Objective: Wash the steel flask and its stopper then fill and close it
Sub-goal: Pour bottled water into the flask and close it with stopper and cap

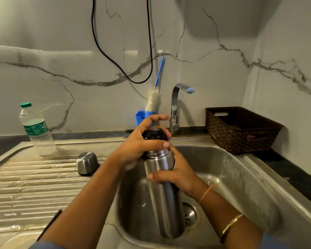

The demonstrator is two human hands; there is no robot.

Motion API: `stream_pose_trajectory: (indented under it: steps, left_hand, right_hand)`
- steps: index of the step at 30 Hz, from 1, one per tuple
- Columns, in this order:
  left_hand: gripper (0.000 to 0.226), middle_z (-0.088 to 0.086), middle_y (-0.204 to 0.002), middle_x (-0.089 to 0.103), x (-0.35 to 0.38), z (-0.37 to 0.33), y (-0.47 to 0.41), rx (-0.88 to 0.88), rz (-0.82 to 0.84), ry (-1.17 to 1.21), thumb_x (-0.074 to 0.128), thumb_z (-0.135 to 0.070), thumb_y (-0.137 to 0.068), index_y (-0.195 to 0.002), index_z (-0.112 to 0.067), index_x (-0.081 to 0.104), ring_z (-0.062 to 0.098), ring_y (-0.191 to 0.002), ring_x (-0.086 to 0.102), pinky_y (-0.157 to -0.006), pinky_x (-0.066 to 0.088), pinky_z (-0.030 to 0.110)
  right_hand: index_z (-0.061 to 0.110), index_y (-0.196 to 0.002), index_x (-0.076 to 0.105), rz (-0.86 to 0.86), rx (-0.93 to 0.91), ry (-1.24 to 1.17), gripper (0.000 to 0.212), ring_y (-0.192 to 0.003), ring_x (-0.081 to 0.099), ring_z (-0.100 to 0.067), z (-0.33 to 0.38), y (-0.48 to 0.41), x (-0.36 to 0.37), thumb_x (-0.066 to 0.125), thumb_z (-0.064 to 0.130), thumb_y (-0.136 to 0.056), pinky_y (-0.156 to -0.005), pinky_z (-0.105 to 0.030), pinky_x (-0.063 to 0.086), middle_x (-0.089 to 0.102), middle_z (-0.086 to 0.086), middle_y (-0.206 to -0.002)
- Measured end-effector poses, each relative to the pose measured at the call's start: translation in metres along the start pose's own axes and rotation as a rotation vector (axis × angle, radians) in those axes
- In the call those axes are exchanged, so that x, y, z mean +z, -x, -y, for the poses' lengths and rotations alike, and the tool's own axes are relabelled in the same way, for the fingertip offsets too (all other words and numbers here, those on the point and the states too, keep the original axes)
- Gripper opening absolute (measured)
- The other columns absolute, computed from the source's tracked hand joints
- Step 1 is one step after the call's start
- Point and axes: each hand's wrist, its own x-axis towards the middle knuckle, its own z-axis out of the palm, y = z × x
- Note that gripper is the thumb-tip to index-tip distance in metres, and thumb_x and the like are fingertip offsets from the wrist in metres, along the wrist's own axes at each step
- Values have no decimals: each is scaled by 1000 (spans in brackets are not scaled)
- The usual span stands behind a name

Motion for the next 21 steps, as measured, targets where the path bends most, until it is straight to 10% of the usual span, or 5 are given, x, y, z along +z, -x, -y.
stream_pose_trajectory:
  steps: [6, 10, 16, 21]
  left_hand:
    - [61, 9, -111, 61, 11, 1, -5, -217, -362, 15, 78, -6, -67, -118, -20, 47, 19, -86, 64, -69, 51, 28]
    - [54, 0, -101, 59, 36, 22, -9, -123, -625, -258, 84, -25, -66, -105, -23, 46, 13, -83, 62, -67, 52, 22]
    - [68, 5, -96, 63, 6, 2, -1, -108, -194, 15, 75, -3, -56, -110, -29, 44, 16, -76, 67, -69, 54, 27]
    - [78, 4, -96, 63, -6, 3, 0, -134, -280, 17, 82, -2, -58, -120, -25, 41, 16, -83, 67, -70, 50, 27]
  right_hand:
    - [30, -119, 43, -457, 128, 456, 71, -90, 64, -12, -3, -1, 23, 83, 40, -61, -84, -38, 55, 64, 9, -103]
    - [33, -133, 31, -388, 173, 532, 86, -99, 62, -12, -8, 2, 18, 81, 36, -63, -90, -35, 52, 62, 11, -111]
    - [24, -120, 49, -74, 64, 78, 76, -99, 65, -16, -3, 0, 1, 84, 25, -52, -85, -32, 55, 65, 0, -110]
    - [29, -113, 47, -373, 106, 284, 65, -86, 65, -9, 1, 1, 18, 85, 30, -61, -79, -31, 56, 65, 9, -99]
